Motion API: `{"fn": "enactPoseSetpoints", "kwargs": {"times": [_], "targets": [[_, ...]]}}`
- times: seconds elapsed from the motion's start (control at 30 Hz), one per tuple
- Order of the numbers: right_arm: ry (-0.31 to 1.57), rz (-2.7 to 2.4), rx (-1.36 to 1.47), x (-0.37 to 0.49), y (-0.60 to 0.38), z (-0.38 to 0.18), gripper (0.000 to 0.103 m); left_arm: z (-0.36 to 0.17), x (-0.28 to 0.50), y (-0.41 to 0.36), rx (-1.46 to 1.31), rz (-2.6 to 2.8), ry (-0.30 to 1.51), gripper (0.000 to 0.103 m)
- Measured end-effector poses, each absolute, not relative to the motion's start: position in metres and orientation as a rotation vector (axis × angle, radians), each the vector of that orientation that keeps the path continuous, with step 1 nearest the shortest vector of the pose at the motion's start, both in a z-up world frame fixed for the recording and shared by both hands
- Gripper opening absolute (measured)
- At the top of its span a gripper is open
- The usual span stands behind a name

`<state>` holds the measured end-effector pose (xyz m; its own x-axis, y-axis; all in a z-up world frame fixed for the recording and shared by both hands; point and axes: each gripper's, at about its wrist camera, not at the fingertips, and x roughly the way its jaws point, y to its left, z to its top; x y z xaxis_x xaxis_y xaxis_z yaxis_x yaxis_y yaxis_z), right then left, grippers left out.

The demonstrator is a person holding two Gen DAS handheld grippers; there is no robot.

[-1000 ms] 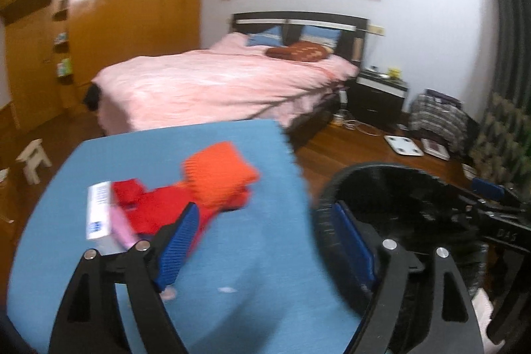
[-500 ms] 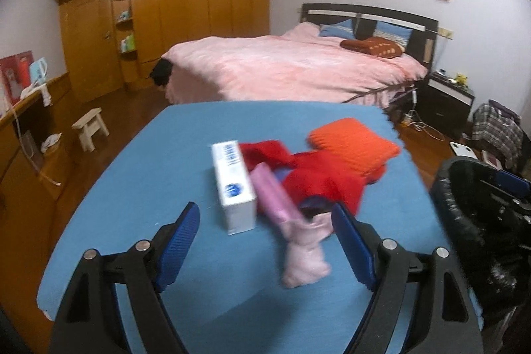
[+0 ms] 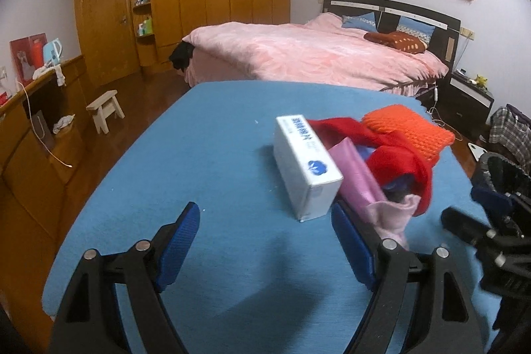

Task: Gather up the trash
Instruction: 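Return the right tool to the pile and grasp the pink sock, then grasp the pink face mask with the left tool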

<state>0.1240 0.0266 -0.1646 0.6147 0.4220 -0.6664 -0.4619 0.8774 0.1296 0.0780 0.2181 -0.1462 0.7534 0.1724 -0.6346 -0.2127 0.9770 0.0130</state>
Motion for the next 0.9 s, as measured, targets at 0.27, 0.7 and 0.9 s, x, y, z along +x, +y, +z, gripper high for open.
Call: {"fn": "enactPoseSetpoints", "kwargs": {"times": [0.27, 0.7, 0.9], "targets": [[0.797, 0.559, -0.075, 0.118, 0.054, -0.178, 0.066, -0.158, 0.074, 0.233, -0.066, 0.213, 0.717, 0.080], [0.879, 0.619, -0.111, 0.119, 0.077, -0.197, 0.047, -0.166, 0.071, 0.247, -0.090, 0.220, 0.730, 0.080], [0.884, 0.648, -0.105, 0.113, 0.072, -0.192, 0.036, -0.163, 0.071, 0.242, -0.097, 0.214, 0.723, 0.080]]}}
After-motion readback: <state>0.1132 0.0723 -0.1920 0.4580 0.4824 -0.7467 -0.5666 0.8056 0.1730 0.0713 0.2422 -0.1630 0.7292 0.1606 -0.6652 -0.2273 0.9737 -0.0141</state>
